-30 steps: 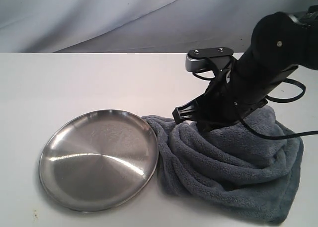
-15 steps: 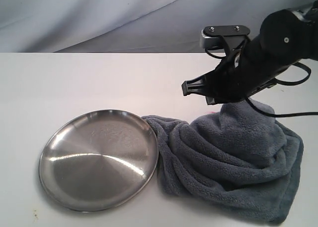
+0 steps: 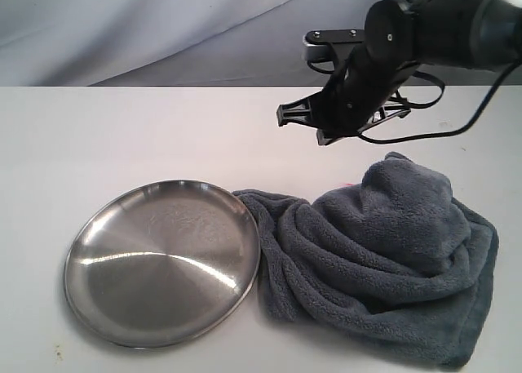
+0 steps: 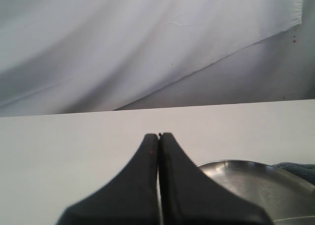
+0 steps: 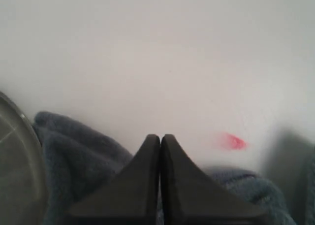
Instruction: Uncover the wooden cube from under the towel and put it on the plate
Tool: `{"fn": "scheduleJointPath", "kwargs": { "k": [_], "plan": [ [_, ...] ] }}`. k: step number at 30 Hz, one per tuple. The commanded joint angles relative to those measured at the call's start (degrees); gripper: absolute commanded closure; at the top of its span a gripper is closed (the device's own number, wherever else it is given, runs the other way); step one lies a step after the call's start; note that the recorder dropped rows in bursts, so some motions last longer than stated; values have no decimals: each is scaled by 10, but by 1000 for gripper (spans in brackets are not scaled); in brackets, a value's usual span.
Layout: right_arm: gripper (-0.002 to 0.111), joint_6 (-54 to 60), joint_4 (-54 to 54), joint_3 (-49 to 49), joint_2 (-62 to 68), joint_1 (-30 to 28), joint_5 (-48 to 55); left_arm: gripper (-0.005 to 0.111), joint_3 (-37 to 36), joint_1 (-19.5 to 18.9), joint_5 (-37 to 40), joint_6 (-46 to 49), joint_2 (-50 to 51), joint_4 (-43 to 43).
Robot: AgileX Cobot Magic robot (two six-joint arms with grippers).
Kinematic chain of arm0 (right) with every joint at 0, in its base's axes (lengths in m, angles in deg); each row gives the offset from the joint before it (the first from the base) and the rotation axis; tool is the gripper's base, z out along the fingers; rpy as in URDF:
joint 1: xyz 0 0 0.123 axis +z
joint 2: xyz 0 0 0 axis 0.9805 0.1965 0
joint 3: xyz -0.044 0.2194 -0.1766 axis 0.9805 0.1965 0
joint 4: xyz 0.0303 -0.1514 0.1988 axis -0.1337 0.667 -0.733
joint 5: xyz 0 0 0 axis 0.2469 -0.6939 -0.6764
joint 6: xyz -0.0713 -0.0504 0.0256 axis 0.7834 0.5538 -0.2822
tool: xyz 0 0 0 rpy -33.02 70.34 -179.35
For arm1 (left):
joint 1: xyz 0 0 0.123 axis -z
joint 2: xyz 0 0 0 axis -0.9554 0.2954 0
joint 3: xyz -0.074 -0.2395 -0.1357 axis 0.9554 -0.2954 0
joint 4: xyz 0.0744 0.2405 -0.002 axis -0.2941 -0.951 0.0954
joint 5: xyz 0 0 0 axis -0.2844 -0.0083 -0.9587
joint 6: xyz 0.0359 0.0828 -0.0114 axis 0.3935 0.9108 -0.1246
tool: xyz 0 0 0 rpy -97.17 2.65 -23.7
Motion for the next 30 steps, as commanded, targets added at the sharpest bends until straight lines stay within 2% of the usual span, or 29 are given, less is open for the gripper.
{"fn": "scheduleJointPath", "kwargs": {
  "k": [1,5,15,24,30],
  "plan": [
    [108,10,-53,-66,45,0,8,107,-3,3,-2,-1,-2,1],
    [108,53,-133,-110,79,7,8,107,-3,3,-2,-1,-2,1],
    [108,123,-184,-165,107,100,23,107,-3,3,-2,-1,-2,1],
    [108,213,-318,-167,106,154,106,107,-3,3,-2,-1,-2,1],
    [108,226,-289,-166,105,184,206,107,-3,3,-2,-1,-2,1]
  ]
}}
